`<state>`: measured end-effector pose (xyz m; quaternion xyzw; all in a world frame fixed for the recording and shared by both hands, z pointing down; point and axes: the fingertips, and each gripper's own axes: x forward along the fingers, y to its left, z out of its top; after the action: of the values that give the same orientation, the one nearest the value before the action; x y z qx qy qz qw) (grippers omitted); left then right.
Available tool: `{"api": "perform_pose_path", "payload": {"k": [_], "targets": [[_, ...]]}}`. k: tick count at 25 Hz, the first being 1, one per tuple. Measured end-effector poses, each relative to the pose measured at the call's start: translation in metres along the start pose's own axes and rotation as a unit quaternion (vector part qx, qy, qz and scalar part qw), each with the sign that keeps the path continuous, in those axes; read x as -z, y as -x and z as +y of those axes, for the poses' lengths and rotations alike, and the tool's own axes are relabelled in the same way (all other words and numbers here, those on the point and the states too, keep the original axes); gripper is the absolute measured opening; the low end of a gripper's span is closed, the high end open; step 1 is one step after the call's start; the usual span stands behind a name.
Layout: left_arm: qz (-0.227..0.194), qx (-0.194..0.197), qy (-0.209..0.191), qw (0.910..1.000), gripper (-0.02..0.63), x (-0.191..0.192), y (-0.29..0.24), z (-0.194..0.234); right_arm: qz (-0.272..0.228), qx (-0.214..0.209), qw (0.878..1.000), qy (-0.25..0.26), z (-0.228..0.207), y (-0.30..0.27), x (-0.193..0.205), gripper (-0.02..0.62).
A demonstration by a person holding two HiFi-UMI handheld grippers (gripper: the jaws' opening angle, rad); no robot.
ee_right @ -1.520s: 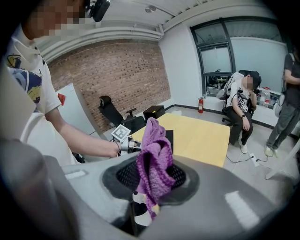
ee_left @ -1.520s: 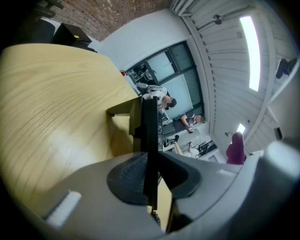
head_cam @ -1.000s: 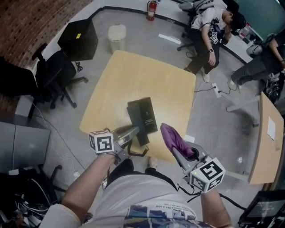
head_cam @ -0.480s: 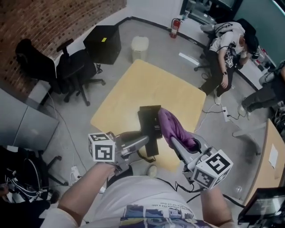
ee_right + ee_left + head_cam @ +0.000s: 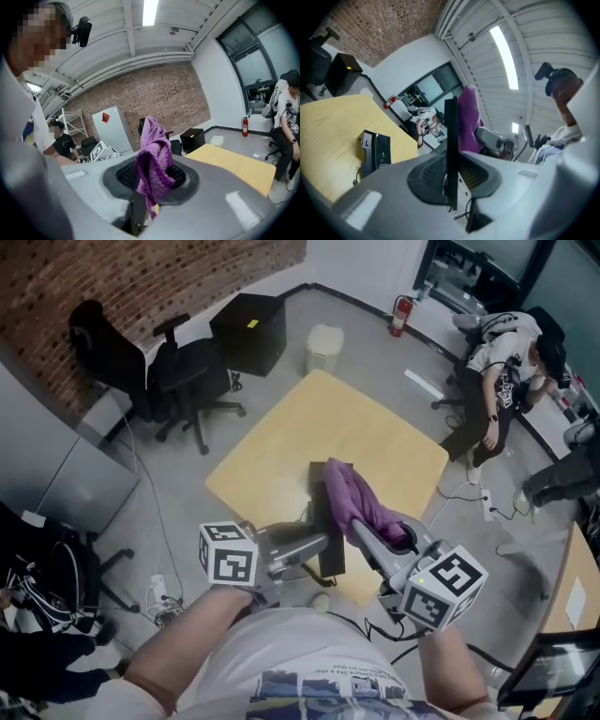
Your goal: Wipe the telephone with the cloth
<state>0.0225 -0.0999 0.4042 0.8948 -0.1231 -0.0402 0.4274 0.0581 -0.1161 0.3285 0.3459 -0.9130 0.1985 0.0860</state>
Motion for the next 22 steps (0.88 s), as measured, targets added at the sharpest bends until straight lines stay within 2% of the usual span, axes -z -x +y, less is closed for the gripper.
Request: {"api": "perform_pose_path", "payload": {"k": [8,17,22], "targets": [[-0.026,-0.010,-0.002,0.9996,0.080,-0.013,0.009,0.001,0.020,-0.010,1.000,-0.012,0.007,0.009,0.028,0.084],[-0.033,-0.010,-0.002,0.9994,0.080,-0.027,0.012,0.003,0.053,0.002,0.998,-0.034,0.016,0.024,0.069,0.084],[-0.019,-0.011,-0.009,0.9997,0.080,-0.021,0.007,0.004,0.040,0.013,0.999,-0.035,0.019,0.033,0.058,0.084]]}}
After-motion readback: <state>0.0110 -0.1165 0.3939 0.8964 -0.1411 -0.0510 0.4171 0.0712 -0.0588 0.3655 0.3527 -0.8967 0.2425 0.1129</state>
